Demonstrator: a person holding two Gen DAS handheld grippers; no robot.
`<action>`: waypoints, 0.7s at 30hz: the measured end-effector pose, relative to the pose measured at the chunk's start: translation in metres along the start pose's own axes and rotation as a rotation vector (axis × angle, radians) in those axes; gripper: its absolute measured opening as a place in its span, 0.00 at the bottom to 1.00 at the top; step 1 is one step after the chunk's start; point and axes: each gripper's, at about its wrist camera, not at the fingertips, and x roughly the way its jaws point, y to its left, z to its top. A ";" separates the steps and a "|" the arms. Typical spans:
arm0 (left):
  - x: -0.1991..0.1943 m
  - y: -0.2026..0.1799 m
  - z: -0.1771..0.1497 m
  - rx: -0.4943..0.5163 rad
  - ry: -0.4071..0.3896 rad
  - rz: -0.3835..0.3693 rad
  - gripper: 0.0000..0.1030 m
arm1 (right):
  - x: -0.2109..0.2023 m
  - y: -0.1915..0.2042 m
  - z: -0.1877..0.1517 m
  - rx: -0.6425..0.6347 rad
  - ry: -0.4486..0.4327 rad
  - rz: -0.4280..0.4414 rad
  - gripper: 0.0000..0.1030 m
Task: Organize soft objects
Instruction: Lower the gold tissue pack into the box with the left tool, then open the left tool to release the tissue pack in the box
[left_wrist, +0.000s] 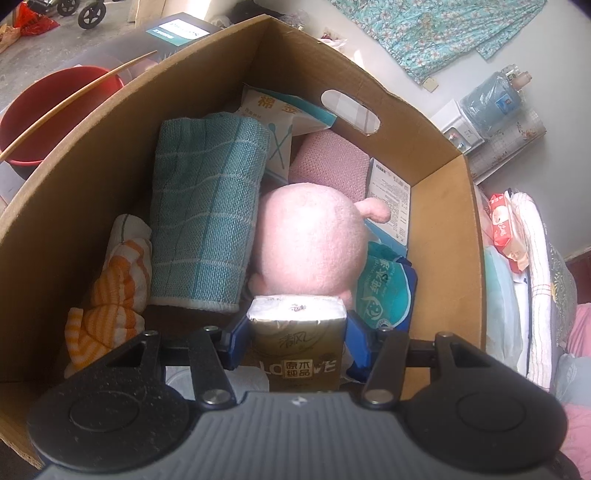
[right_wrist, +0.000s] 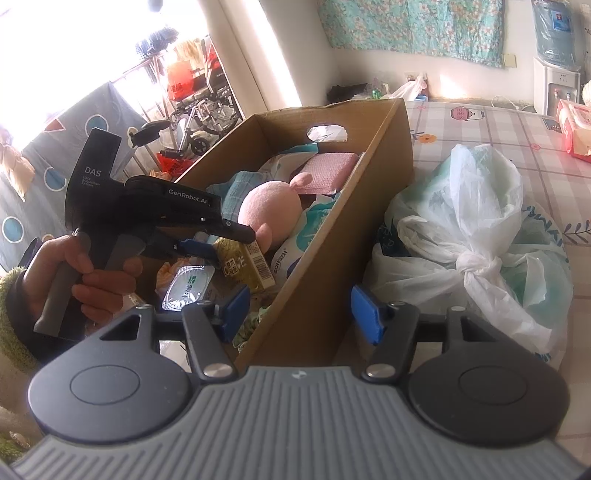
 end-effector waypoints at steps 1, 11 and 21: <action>0.001 -0.001 0.000 0.002 0.001 0.009 0.55 | 0.000 0.000 0.000 0.000 -0.001 0.000 0.59; -0.021 -0.011 -0.005 0.067 -0.072 0.023 0.67 | -0.006 0.001 -0.002 0.008 -0.013 -0.014 0.62; -0.022 -0.020 -0.001 0.092 -0.099 -0.028 0.68 | -0.009 0.004 -0.007 0.017 -0.022 -0.014 0.62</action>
